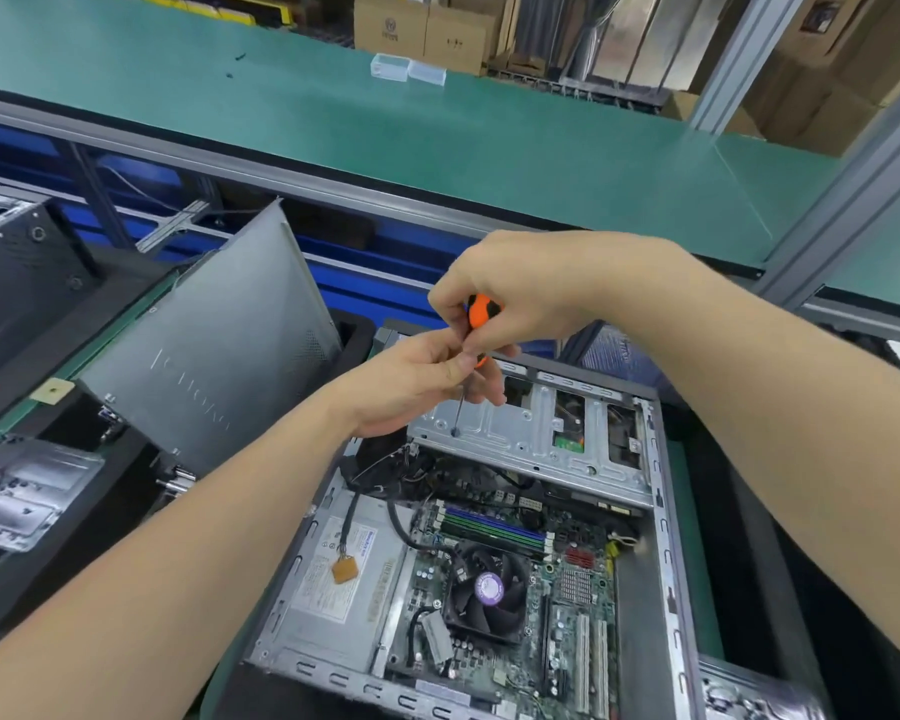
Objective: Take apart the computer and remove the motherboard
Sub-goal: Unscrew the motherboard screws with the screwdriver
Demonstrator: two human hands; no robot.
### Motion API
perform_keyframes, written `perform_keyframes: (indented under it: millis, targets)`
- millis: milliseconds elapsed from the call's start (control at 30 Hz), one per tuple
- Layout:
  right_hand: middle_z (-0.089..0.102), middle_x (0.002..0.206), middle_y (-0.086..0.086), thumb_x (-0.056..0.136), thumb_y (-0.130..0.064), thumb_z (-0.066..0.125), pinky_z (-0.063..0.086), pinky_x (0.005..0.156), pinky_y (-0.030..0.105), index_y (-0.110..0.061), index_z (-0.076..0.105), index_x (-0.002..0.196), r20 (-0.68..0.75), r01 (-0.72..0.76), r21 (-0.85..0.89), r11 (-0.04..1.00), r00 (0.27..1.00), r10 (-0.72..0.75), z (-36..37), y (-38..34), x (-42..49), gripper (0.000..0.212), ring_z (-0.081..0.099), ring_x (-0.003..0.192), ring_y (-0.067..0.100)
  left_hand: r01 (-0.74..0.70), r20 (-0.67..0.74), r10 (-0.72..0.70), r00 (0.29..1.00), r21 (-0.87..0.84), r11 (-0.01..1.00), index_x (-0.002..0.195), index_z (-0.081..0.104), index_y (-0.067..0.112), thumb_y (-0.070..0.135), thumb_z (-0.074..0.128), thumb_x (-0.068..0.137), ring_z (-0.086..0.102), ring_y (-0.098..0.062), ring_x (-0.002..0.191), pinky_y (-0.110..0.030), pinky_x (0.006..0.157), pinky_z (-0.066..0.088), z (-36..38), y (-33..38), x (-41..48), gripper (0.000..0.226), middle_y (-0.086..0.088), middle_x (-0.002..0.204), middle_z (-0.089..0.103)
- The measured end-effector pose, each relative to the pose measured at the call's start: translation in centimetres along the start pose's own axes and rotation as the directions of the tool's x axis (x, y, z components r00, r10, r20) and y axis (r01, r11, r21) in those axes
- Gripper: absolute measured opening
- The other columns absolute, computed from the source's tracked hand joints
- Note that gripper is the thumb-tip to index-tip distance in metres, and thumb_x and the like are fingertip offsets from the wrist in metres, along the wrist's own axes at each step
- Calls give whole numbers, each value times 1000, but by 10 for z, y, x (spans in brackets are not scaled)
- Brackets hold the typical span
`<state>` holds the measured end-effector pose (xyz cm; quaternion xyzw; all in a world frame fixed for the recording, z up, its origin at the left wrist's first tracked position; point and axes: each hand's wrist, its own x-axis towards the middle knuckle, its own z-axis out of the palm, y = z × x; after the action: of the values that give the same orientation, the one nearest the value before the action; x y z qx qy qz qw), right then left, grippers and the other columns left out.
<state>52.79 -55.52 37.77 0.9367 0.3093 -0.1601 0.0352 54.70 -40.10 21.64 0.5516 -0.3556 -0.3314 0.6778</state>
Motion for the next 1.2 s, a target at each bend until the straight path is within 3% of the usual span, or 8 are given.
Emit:
perform_keyframes:
  millis: [333,400,467,533,633,800,1000,1200]
  targets:
    - [59,72,-14,89,-34,69,51,69,35,-26,63,82,-179,-165,75,984,968,176,12,-14,-15,12,58,80,13,-12,-35,12,999,-7,1000,122,59,9,20,35,108,63,-30,103,-52,102,40,7,-6,2,30,-2,95,67]
    - [55,77,-7,94,-46,63,50,70,36,-20,59,84,-378,-286,130,949,871,314,23,-25,-16,27,57,85,23,1,-43,0,999,33,999,129,51,-1,21,35,109,63,-29,102,-52,101,41,7,-6,1,35,-2,95,67]
    - [50,79,2,98,-54,54,42,66,35,-18,56,86,-551,-493,190,849,663,508,32,-41,-12,38,55,81,30,-18,-25,20,999,64,998,128,54,4,22,35,109,63,-28,100,-51,99,42,10,-4,-2,32,-3,95,66]
    - [53,88,6,101,-56,50,35,67,36,-19,61,98,-520,-664,207,718,547,656,34,-52,-6,38,56,86,34,-28,-18,29,999,65,998,121,60,9,21,37,109,63,-25,98,-48,97,44,14,-4,-4,29,-8,100,65]
    - [40,80,2,102,-44,55,36,67,39,-21,54,104,-352,-709,225,669,581,734,32,-55,4,23,48,85,32,-3,-40,5,999,50,999,125,50,-10,22,39,109,62,-28,104,-55,98,43,11,-6,-5,37,-23,114,58]
    - [41,75,3,97,-20,59,32,57,32,-11,46,90,-378,-611,276,742,640,669,39,-43,8,17,49,76,34,-15,-8,15,1000,8,1000,126,54,0,23,39,111,62,-28,104,-52,99,42,2,-3,-4,31,-14,110,64]
    - [57,76,-13,92,-35,68,38,58,29,-28,53,74,-179,-273,169,947,936,302,16,-16,-8,24,56,72,11,4,-47,-5,999,-27,1000,141,47,-5,24,39,109,60,-34,109,-48,100,43,1,-5,2,43,-14,106,66]
    - [71,81,-10,91,-34,69,57,73,42,-33,64,88,42,-30,-10,1000,999,30,-2,-5,2,6,69,79,14,-3,39,6,999,-60,998,142,45,-8,29,44,104,60,-28,109,-40,98,42,-4,-1,2,53,-14,115,64]
